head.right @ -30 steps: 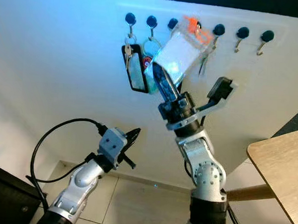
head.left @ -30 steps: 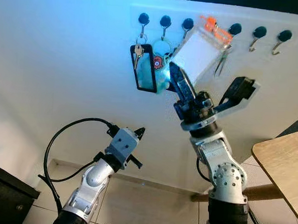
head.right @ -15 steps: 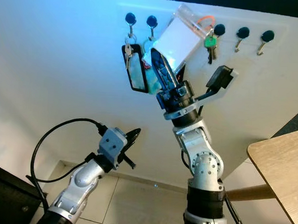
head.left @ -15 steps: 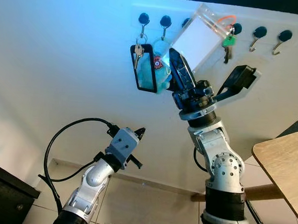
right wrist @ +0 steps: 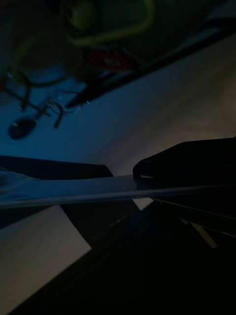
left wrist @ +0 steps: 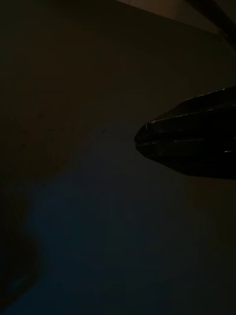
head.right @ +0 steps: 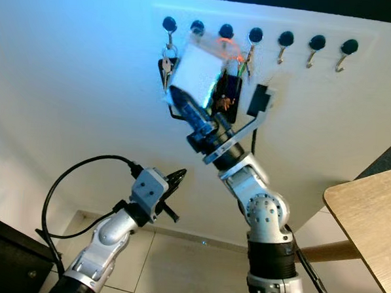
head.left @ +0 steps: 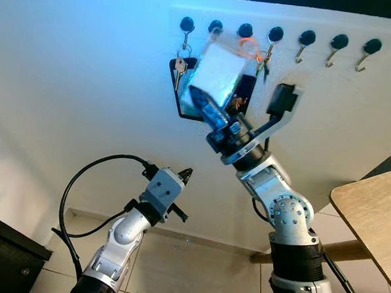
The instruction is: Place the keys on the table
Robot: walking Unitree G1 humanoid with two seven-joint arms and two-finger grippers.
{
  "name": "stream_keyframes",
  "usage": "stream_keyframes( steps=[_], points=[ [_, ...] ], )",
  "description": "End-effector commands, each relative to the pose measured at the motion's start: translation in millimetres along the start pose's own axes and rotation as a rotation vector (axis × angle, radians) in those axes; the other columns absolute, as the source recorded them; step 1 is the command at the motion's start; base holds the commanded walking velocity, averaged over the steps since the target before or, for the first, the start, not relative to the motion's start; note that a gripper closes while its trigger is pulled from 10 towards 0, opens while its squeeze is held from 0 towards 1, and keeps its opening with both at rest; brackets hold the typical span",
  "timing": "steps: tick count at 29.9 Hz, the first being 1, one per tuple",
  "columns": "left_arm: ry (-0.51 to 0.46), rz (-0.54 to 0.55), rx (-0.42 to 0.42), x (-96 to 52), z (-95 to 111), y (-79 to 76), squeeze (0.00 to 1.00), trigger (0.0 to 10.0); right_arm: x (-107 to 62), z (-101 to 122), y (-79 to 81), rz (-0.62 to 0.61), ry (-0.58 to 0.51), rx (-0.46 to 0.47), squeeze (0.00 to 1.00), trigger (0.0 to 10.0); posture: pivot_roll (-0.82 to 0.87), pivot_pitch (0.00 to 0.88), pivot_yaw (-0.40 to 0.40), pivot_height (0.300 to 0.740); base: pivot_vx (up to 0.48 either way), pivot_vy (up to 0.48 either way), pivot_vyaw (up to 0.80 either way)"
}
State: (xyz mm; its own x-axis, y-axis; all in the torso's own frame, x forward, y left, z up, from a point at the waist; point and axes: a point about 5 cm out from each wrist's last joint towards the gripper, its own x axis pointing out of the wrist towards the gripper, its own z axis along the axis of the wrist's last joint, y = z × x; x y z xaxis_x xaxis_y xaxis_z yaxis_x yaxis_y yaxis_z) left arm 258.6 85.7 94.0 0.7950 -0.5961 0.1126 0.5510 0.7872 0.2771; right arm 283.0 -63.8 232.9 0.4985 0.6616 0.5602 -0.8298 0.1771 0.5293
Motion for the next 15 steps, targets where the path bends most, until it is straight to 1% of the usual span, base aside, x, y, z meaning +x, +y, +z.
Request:
stream_keyframes(
  steps=[1, 4, 7, 8, 10, 11, 13, 14, 15],
  points=[
    [-0.004, -0.003, -0.006, -0.4, 0.2, -1.7, 0.00, 10.0, 0.8, 1.5, 8.2, 0.052, -0.010, -0.021, 0.00, 10.0, 0.04, 0.073, 0.015, 0.740, 0.000, 0.000, 0.00],
    [-0.008, -0.001, -0.008, -0.5, 0.6, -1.4, 0.00, 10.0, 0.9, 3.7, 14.2, 0.093, -0.030, -0.032, 0.00, 10.0, 0.04, 0.073, 0.015, 0.740, 0.000, 0.000, 0.00],
    [-0.015, 0.002, -0.010, -0.1, 1.5, -1.2, 0.00, 10.0, 0.3, 11.2, 24.7, 0.164, -0.084, -0.044, 0.00, 10.0, 0.03, 0.073, 0.015, 0.740, 0.000, 0.000, 0.00],
    [-0.017, 0.002, -0.011, 0.2, 1.9, -1.3, 0.00, 10.0, 0.2, 16.0, 26.6, 0.164, -0.120, -0.063, 0.00, 10.0, 0.03, 0.072, 0.015, 0.740, 0.000, 0.000, 0.00],
    [-0.019, 0.002, -0.012, 0.4, 2.2, -1.4, 0.00, 10.0, -0.1, 26.0, 25.8, 0.123, -0.200, -0.097, 0.00, 10.0, 0.03, 0.072, 0.015, 0.740, 0.000, 0.000, 0.00],
    [-0.019, 0.002, -0.012, 0.4, 2.2, -1.4, 0.00, 10.0, -0.1, 26.0, 25.8, 0.123, -0.200, -0.097, 0.00, 10.0, 0.03, 0.072, 0.015, 0.740, 0.000, 0.000, 0.00],
    [-0.020, 0.002, -0.013, 0.4, 2.3, -1.6, 0.00, 10.0, -1.4, 32.2, 24.1, 0.095, -0.248, -0.101, 0.00, 10.0, 0.03, 0.072, 0.017, 0.740, 0.000, 0.000, 0.00],
    [-0.020, 0.001, -0.013, 0.3, 2.4, -1.8, 0.00, 10.0, -4.3, 38.9, 19.8, 0.038, -0.289, -0.134, 0.00, 10.0, 0.03, 0.072, 0.019, 0.740, 0.000, 0.000, 0.00],
    [-0.021, -0.001, -0.014, 0.4, 2.5, -2.1, 0.00, 10.0, -5.7, 41.7, 16.6, 0.002, -0.300, -0.156, 0.00, 10.0, 0.03, 0.073, 0.020, 0.740, 0.000, 0.000, 0.00]
  ],
)
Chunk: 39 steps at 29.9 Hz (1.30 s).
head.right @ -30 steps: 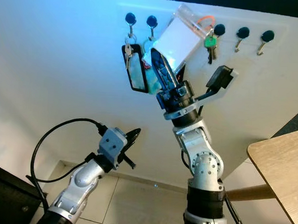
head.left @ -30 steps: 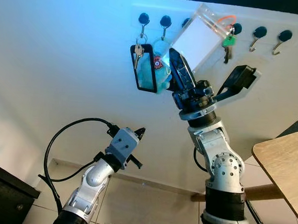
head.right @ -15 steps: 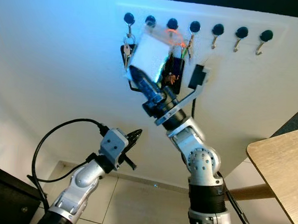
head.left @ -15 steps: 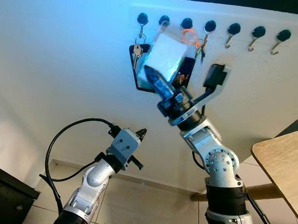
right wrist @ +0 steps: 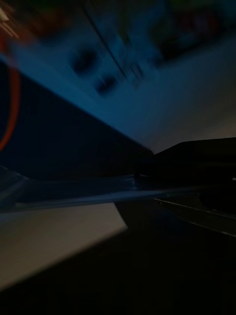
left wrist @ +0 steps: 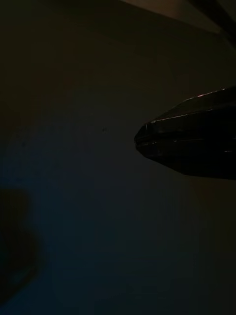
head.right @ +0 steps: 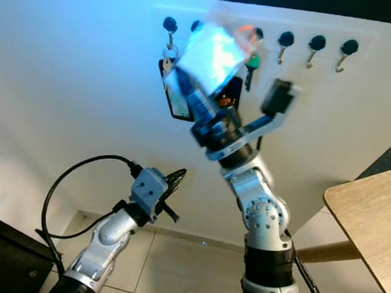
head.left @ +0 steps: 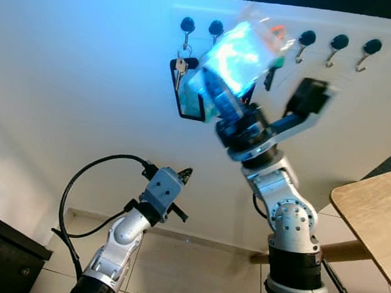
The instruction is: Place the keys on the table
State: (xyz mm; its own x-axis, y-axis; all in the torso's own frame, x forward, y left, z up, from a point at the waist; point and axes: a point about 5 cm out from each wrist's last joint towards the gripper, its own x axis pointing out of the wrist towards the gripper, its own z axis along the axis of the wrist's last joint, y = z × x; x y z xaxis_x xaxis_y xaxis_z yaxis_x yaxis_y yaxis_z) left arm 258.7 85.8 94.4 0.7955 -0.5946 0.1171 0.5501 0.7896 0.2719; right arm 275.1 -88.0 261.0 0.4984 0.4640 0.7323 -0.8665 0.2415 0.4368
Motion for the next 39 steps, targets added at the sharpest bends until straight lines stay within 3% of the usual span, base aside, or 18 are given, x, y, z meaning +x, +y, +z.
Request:
stream_keyframes(
  steps=[1, 3, 11, 14, 21, 25, 28, 33, 37, 39],
  points=[
    [-0.017, -0.004, -0.009, 0.4, 2.1, -2.4, 0.00, 10.0, 0.6, 8.1, -1.4, -0.036, -0.038, -0.051, 0.00, 10.0, 0.03, 0.073, 0.020, 0.740, 0.000, 0.000, 0.00],
    [-0.018, -0.007, -0.010, 0.7, 2.2, -2.6, 0.00, 10.0, -0.3, 12.9, -6.9, -0.087, -0.052, -0.098, 0.00, 10.0, 0.03, 0.073, 0.023, 0.740, 0.000, 0.000, 0.00],
    [-0.019, -0.012, -0.010, 1.5, 2.3, -2.8, 0.00, 10.0, 0.5, 28.6, -12.5, -0.136, -0.138, -0.136, 0.00, 10.0, 0.03, 0.074, 0.024, 0.740, 0.000, 0.000, 0.00],
    [-0.018, -0.014, -0.008, 0.9, 2.3, -3.0, 0.00, 10.0, 1.0, 37.8, -22.2, -0.211, -0.175, -0.174, 0.00, 10.0, 0.03, 0.073, 0.020, 0.740, 0.000, 0.000, 0.00],
    [-0.017, -0.010, -0.007, -0.3, 2.1, -3.0, 0.00, 10.0, 3.0, 44.8, -21.5, -0.206, -0.214, -0.180, 0.00, 10.0, 0.03, 0.072, 0.017, 0.740, 0.000, 0.000, 0.00],
    [-0.018, -0.010, -0.006, -0.8, 2.1, -3.2, 0.00, 10.0, 7.1, 41.4, -15.8, -0.147, -0.175, -0.190, 0.00, 10.0, 0.03, 0.070, 0.017, 0.740, 0.000, 0.000, 0.00],
    [-0.020, -0.011, -0.005, -0.1, 2.4, -2.8, 0.00, 10.0, 11.1, 27.6, 0.9, -0.015, -0.100, -0.125, 0.00, 10.0, 0.04, 0.069, 0.017, 0.740, 0.000, 0.000, 0.00],
    [-0.022, -0.011, -0.005, -0.4, 2.3, -2.7, 0.00, 10.0, 7.2, 12.8, 15.0, 0.090, -0.017, -0.063, 0.00, 10.0, 0.03, 0.067, 0.018, 0.740, 0.000, 0.000, 0.00],
    [-0.021, -0.012, -0.005, -0.6, 2.1, -2.8, 0.00, 10.0, 3.4, 3.4, 18.8, 0.108, 0.028, -0.062, 0.00, 10.0, 0.03, 0.067, 0.018, 0.740, 0.000, 0.000, 0.00],
    [-0.020, -0.009, -0.005, -0.8, 1.7, -2.5, 0.00, 10.0, -6.8, -9.6, 6.9, 0.000, 0.084, -0.149, 0.00, 10.0, 0.04, 0.067, 0.018, 0.740, 0.000, 0.000, 0.00]
  ],
)
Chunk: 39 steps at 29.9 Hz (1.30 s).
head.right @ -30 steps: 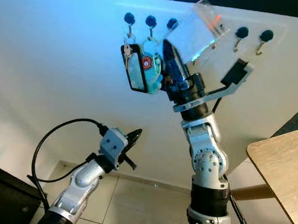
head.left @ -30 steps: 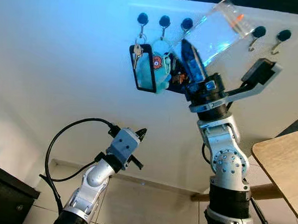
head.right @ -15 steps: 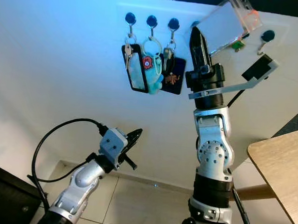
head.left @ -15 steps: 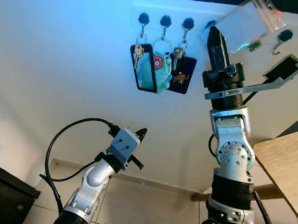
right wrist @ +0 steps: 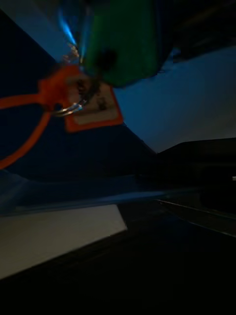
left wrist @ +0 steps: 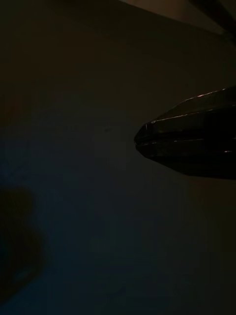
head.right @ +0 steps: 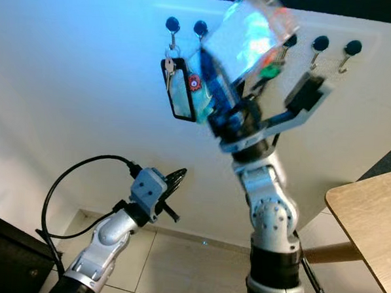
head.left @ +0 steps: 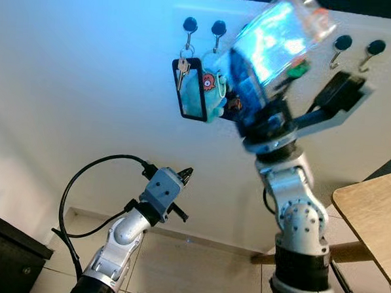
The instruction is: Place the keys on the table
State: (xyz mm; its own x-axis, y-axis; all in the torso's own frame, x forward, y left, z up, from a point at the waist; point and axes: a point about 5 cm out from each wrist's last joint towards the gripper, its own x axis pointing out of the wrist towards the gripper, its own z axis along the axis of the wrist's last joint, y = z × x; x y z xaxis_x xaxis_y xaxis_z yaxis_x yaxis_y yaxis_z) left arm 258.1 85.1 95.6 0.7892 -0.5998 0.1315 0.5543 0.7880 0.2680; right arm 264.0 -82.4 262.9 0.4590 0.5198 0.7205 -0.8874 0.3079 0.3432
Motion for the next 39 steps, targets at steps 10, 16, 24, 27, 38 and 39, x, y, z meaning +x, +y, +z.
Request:
stream_keyframes(
  steps=[10, 16, 24, 27, 38, 39],
  points=[
    [0.074, 0.077, 0.007, -11.7, -17.0, 5.6, 0.00, 10.0, -42.9, -20.4, -21.4, -0.241, 0.160, -0.238, 0.00, 10.0, 0.03, 0.073, 0.017, 0.740, 0.000, 0.000, 0.00],
    [0.163, 0.095, 0.015, -24.4, -35.5, 8.9, 0.00, 10.0, -66.2, -29.9, -18.4, -0.293, 0.225, -0.278, 0.00, 10.0, 0.03, 0.072, 0.026, 0.740, 0.000, 0.000, 0.00],
    [0.306, 0.105, 0.017, -40.7, -62.3, 11.9, 0.00, 10.0, -104.1, -53.1, -17.8, -0.350, 0.367, -0.296, 0.00, 10.0, 0.02, 0.070, 0.030, 0.740, 0.000, 0.000, 0.00],
    [0.405, 0.125, 0.010, -47.0, -78.3, 13.6, 0.00, 10.0, -130.5, -62.3, -31.8, -0.492, 0.418, -0.284, 0.00, 10.0, 0.03, 0.068, 0.026, 0.740, 0.000, 0.000, 0.00],
    [0.892, 0.310, -0.177, -98.2, -141.4, 20.2, 0.00, 10.0, -252.1, -95.3, -91.8, -1.117, 0.690, -0.218, 0.00, 10.0, 0.03, 0.054, 0.025, 0.740, 0.000, 0.000, 0.00],
    [0.907, 0.327, -0.190, -101.0, -143.0, 20.6, 0.00, 10.0, -257.7, -97.4, -92.5, -1.137, 0.718, -0.223, 0.00, 10.0, 0.03, 0.054, 0.025, 0.740, 0.000, 0.000, 0.00]
  ],
)
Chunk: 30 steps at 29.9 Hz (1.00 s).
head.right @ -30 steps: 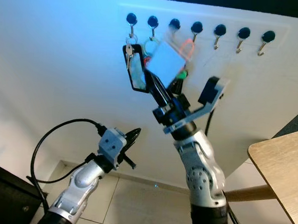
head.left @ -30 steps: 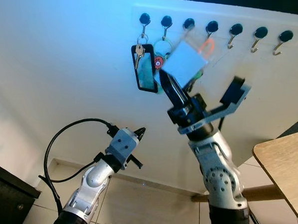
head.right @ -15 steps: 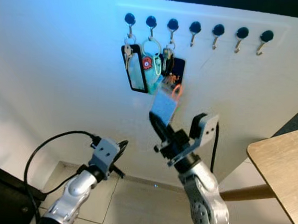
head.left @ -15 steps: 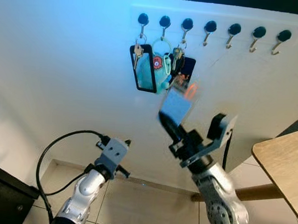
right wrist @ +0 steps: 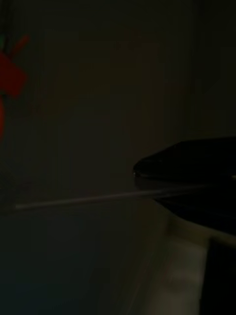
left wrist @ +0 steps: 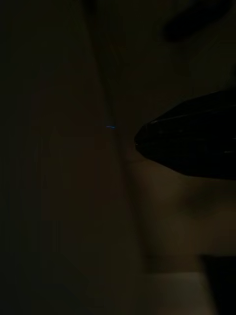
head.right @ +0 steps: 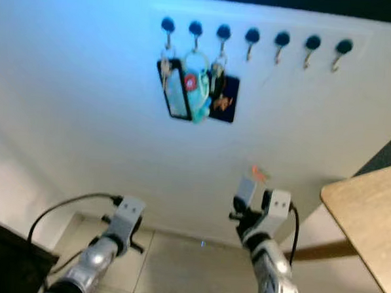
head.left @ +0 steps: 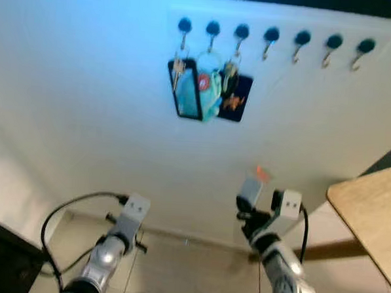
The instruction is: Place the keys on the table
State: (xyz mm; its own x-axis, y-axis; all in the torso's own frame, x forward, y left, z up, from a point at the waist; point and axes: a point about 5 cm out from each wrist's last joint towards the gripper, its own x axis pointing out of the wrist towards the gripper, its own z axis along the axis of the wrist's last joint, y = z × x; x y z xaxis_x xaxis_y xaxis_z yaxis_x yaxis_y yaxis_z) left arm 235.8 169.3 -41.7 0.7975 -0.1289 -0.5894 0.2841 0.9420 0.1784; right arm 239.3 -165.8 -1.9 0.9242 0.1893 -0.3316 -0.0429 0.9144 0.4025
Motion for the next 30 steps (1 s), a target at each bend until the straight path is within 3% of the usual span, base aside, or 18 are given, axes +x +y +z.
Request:
stream_keyframes(
  steps=[1, 2, 4, 10, 13, 17, 22, 27, 30],
  points=[
    [0.064, 0.035, -0.025, -4.0, -13.7, 8.1, 0.00, 10.0, -3.2, -12.0, -5.6, -0.038, 0.046, -0.012, 0.00, 10.0, 0.03, 0.054, 0.025, 0.740, 0.000, 0.000, 0.00],
    [0.101, 0.076, -0.113, -4.9, -19.3, 13.7, 0.00, 10.0, -8.0, -32.5, -19.6, -0.129, 0.154, -0.034, 0.00, 10.0, 0.02, 0.048, 0.027, 0.740, 0.000, 0.000, 0.00],
    [0.113, 0.082, -0.137, -4.5, -20.8, 14.2, 0.00, 10.0, -11.4, -42.5, -27.6, -0.183, 0.207, -0.038, 0.00, 10.0, 0.02, 0.044, 0.027, 0.740, 0.000, 0.000, 0.00],
    [0.133, 0.066, -0.173, -4.7, -25.9, 11.1, 0.00, 10.0, -25.3, -62.5, -48.8, -0.311, 0.328, -0.106, 0.00, 10.0, 0.02, 0.028, 0.012, 0.740, 0.000, 0.000, 0.00],
    [0.167, 0.079, -0.168, -6.2, -32.1, 9.4, 0.00, 10.0, -29.8, -64.2, -56.7, -0.348, 0.333, -0.127, 0.00, 10.0, 0.02, 0.017, 0.001, 0.740, 0.000, 0.000, 0.00],
    [0.197, 0.084, -0.140, -8.3, -37.9, 7.8, 0.00, 10.0, -32.1, -64.1, -60.8, -0.368, 0.328, -0.150, 0.00, 10.0, 0.02, 0.011, 0.000, 0.740, 0.000, 0.000, 0.00],
    [0.190, 0.060, -0.162, -8.3, -38.4, 3.7, 0.00, 10.0, -32.7, -64.2, -62.6, -0.374, 0.331, -0.181, 0.00, 10.0, 0.01, 0.000, -0.005, 0.740, 0.000, 0.000, 0.00],
    [0.166, 0.047, -0.188, -6.8, -35.4, -0.6, 0.00, 10.0, -30.0, -70.5, -54.2, -0.302, 0.387, -0.284, 0.00, 10.0, 0.02, 0.000, -0.017, 0.740, 0.000, 0.000, 0.00],
    [0.161, 0.035, -0.184, -6.7, -35.2, -2.5, 0.00, 10.0, -28.3, -71.5, -50.8, -0.278, 0.389, -0.298, 0.00, 10.0, 0.02, 0.000, -0.008, 0.740, 0.000, 0.000, 0.00]
  ],
)
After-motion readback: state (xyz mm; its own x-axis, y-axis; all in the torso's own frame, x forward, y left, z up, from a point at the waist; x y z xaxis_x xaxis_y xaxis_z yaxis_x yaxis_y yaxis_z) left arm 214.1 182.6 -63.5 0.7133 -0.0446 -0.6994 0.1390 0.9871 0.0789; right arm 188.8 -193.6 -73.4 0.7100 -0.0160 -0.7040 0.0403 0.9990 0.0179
